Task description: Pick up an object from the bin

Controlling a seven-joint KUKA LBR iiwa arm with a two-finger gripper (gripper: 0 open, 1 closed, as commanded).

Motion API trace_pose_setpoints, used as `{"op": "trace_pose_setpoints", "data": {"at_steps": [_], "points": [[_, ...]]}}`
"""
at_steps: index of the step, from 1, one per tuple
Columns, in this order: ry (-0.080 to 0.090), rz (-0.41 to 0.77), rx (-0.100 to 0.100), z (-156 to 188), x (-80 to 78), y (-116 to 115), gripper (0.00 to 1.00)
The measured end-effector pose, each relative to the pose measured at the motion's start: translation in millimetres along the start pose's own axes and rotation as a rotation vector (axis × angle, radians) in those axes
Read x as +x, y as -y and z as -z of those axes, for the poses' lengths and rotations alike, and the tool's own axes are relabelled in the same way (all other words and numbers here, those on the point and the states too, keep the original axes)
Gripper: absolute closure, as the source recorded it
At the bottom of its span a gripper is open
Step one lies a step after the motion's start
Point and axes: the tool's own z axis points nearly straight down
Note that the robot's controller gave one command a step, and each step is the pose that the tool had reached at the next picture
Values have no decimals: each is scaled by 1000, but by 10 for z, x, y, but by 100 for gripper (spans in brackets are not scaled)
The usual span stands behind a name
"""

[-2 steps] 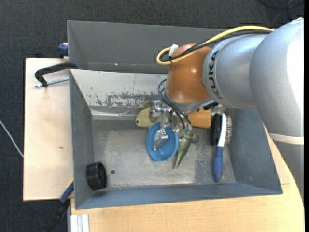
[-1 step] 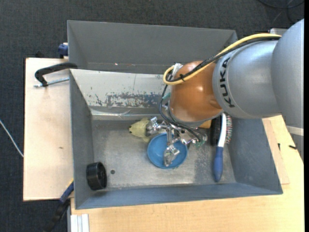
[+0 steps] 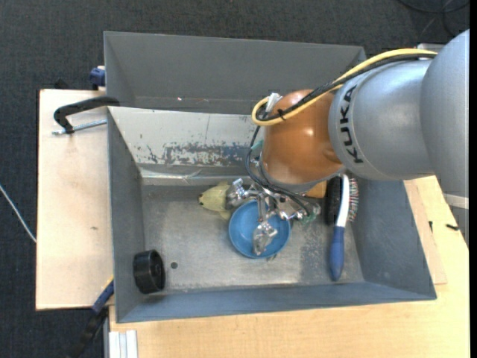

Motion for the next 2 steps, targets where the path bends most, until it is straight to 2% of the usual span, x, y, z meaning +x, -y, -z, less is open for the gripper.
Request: {"op": "trace_pose_setpoints", "data": {"at_steps": [1,2], "points": [[10,420,2,-40,346,8,0],[2,417,-3,-8,305,11,0]]}}
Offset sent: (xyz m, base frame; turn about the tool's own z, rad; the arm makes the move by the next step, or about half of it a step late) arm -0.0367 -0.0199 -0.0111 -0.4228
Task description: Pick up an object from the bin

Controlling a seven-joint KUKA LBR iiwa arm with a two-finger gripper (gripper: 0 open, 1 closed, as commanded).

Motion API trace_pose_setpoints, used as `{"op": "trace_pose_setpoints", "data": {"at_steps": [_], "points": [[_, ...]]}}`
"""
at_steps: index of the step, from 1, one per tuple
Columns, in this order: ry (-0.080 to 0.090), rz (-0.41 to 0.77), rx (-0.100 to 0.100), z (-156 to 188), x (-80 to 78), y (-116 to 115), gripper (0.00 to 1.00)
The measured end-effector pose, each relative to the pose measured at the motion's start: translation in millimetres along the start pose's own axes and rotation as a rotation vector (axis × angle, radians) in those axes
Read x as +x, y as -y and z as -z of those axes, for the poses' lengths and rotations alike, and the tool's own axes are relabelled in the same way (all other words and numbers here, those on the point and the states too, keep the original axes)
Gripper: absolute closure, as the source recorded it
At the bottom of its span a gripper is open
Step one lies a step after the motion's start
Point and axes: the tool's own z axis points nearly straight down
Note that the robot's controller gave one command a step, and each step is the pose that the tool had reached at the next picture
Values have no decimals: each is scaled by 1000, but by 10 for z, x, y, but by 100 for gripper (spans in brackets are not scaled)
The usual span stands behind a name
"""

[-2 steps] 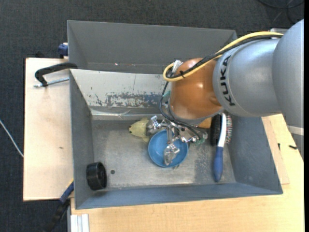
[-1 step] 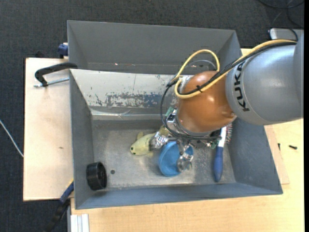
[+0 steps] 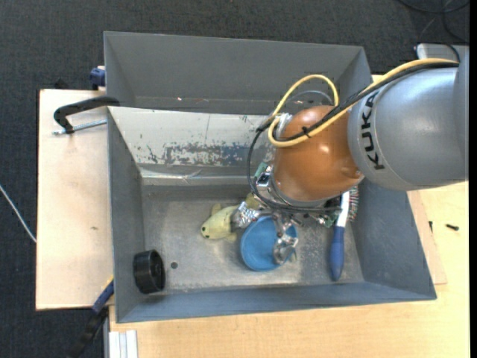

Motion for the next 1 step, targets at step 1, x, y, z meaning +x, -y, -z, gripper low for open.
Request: {"op": "trace_pose_setpoints", "data": {"at_steps": [1], "points": [[-7,1,-8,11,-2,-23,100]]}}
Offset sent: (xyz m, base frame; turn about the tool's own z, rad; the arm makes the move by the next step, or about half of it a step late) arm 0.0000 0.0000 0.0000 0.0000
